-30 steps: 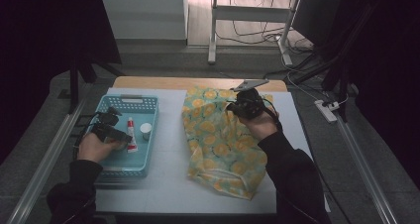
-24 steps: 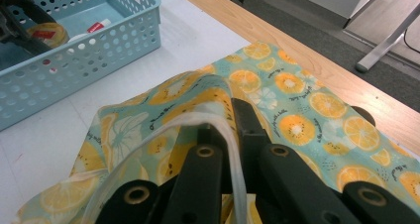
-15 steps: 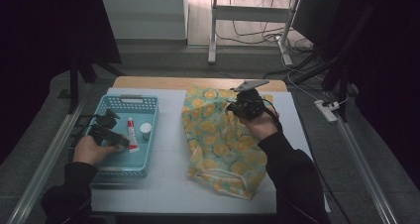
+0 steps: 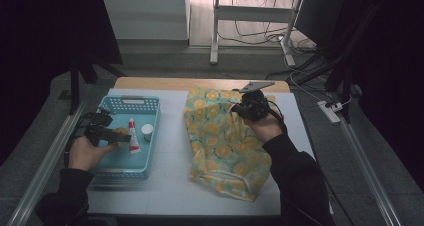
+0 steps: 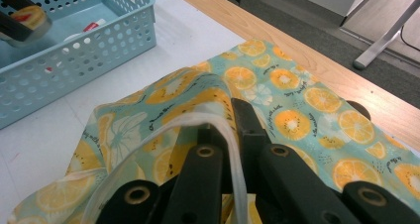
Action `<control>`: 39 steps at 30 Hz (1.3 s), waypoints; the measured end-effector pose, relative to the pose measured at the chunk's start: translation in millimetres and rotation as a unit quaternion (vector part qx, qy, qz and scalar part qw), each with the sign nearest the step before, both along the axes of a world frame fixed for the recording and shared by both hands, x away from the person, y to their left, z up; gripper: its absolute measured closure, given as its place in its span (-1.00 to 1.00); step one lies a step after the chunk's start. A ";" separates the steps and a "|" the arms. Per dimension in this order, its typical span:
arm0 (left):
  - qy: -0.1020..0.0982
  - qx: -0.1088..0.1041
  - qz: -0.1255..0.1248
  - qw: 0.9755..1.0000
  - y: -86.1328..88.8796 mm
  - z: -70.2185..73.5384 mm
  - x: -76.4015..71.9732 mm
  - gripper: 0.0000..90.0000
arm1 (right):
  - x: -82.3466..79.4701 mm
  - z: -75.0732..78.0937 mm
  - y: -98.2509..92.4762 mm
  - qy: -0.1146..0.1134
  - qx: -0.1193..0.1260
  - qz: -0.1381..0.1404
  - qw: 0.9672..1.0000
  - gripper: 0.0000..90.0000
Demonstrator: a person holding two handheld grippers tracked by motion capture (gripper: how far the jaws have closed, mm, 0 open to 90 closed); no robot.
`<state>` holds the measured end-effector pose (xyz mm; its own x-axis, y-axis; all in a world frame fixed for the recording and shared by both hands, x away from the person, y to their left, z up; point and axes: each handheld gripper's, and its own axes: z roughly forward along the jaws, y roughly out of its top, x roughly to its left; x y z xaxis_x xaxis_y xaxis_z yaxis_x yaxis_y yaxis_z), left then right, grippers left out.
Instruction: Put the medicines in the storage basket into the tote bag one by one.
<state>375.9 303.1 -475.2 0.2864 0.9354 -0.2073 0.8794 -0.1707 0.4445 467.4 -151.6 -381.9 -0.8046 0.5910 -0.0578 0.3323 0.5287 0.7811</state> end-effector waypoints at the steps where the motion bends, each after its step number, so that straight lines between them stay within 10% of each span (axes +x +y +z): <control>1: -0.009 -0.004 -0.006 1.000 -2.7 2.8 -2.2 -0.53 | 0.0 -0.1 0.2 0.000 0.000 0.000 1.000 0.99; 10: -0.072 -0.037 -0.059 0.995 -30.3 23.8 -18.9 -0.53 | 0.1 -0.8 -0.5 -0.001 0.001 -0.001 1.000 0.99; 18: -0.124 -0.053 -0.127 0.983 -74.3 41.8 -30.5 -0.53 | 0.2 -0.7 -2.0 -0.002 0.003 -0.003 1.000 0.99; 39: -0.135 -0.073 -0.262 0.953 -196.1 28.2 -24.1 -0.53 | 0.0 -1.3 -4.7 -0.005 0.010 -0.004 1.000 0.99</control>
